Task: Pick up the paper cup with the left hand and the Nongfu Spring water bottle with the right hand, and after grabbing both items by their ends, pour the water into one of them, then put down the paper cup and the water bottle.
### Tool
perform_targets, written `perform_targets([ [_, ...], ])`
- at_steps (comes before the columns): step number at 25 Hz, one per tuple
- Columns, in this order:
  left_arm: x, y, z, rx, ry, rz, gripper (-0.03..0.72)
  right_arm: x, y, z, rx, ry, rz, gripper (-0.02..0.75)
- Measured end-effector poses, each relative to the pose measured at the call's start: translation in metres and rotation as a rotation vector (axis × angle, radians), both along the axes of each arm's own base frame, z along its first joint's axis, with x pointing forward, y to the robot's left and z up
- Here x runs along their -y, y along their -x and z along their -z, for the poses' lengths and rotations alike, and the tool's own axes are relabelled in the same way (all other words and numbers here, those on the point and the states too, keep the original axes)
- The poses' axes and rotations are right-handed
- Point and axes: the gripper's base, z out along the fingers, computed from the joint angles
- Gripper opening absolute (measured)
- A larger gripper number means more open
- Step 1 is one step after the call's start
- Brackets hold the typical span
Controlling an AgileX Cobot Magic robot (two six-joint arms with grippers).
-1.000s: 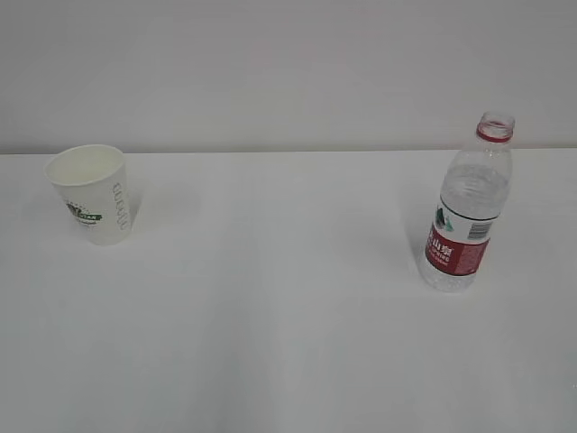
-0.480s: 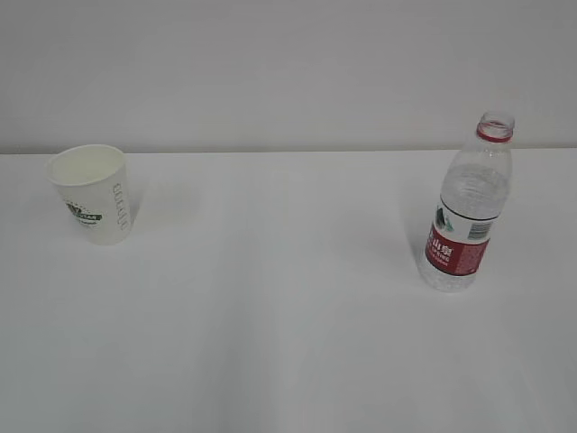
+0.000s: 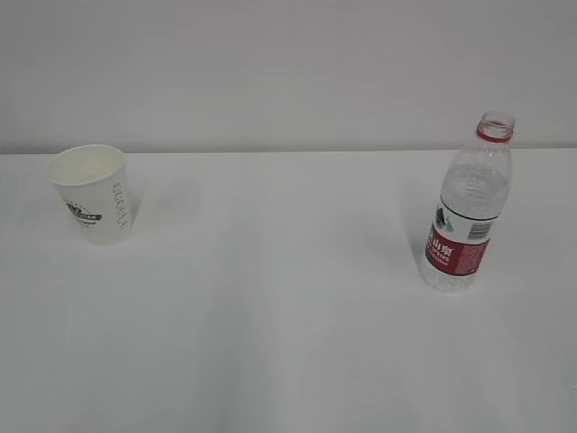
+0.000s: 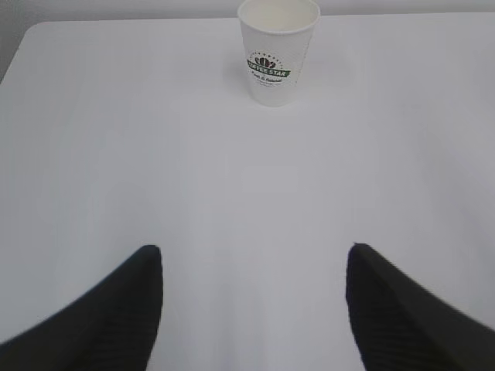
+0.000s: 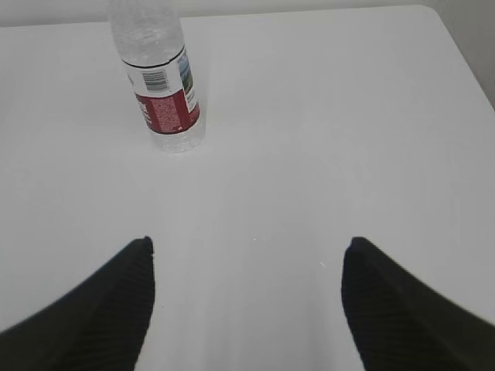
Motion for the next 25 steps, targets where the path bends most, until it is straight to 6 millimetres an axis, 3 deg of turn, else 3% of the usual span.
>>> perform_targets([
  [25, 0.0000, 0.0000, 0.0000, 0.000, 0.000, 0.000, 0.517, 0.0000, 0.0000, 0.0000, 0.000, 0.000, 0.000, 0.569],
])
